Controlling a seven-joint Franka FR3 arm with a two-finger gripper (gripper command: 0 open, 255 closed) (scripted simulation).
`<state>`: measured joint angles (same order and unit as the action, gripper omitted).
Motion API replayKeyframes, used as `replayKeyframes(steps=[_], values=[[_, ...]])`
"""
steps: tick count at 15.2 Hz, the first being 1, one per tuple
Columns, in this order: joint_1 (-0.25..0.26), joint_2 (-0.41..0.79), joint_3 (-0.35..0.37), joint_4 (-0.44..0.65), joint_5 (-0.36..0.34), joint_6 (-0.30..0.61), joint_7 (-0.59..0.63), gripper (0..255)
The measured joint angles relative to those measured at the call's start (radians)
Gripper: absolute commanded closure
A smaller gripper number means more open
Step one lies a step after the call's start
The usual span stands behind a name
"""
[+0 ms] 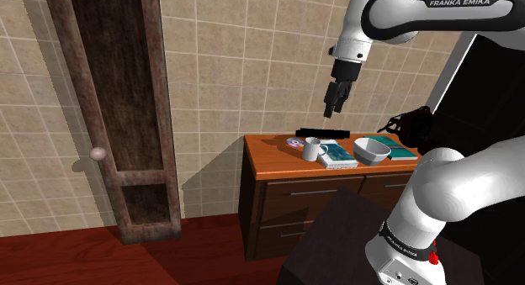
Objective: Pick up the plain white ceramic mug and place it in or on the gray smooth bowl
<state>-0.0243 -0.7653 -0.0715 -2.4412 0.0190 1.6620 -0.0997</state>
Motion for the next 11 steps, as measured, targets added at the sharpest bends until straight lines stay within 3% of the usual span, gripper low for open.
replayKeyframes(steps=[5,11], values=[[-0.004,0.043,-0.043,-0.042,-0.047,0.066,-0.087,0],[-0.017,0.190,-0.139,-0.064,-0.140,0.209,-0.265,0]])
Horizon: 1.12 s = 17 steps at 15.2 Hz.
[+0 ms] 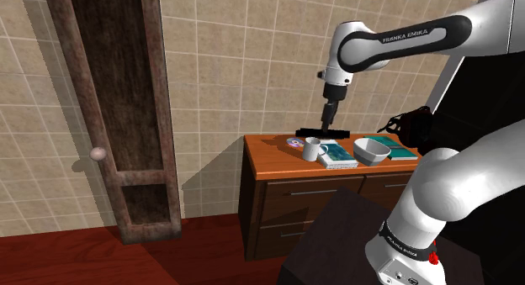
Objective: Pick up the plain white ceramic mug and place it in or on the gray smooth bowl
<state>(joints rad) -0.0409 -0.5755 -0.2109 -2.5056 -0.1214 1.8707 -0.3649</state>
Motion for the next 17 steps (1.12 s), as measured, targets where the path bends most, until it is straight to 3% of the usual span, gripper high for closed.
replayKeyframes(steps=[8,17], values=[[-0.013,0.250,-0.119,0.035,-0.089,0.198,-0.232,0],[-0.021,0.605,-0.193,0.173,-0.085,0.407,-0.475,0]])
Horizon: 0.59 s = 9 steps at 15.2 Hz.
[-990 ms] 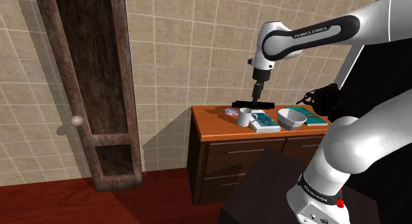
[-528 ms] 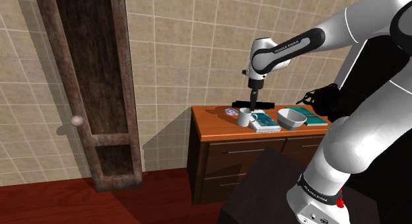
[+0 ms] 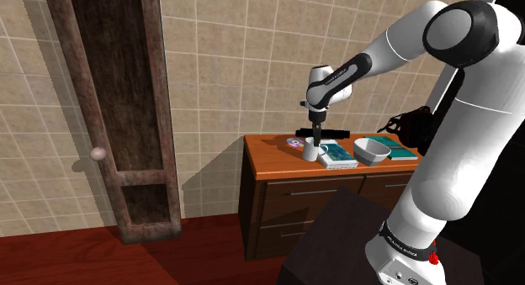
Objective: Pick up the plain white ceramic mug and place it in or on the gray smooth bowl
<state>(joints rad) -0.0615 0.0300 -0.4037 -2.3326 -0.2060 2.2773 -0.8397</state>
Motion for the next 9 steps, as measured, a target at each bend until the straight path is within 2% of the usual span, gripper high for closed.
replayKeyframes(steps=[3,9], values=[[-0.019,0.109,-0.008,0.059,0.016,0.051,-0.079,0],[-0.032,0.182,-0.005,0.055,0.035,0.127,-0.103,0]])
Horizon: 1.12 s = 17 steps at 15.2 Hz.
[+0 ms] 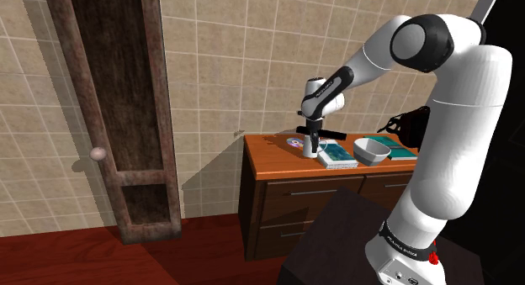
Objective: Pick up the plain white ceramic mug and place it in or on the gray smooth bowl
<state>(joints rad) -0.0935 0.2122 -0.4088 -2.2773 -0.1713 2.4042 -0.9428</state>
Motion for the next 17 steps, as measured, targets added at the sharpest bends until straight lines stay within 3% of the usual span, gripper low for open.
replayKeyframes(steps=[8,9,12,15,17], values=[[-0.008,0.025,0.002,0.000,0.010,0.039,-0.008,0],[-0.008,0.024,0.002,-0.001,0.009,0.039,-0.008,255],[-0.010,0.022,-0.002,0.010,0.009,0.060,-0.008,255],[-0.015,0.019,-0.006,0.001,0.007,0.144,-0.013,255],[-0.012,0.034,0.000,0.018,0.015,0.132,-0.008,255]])
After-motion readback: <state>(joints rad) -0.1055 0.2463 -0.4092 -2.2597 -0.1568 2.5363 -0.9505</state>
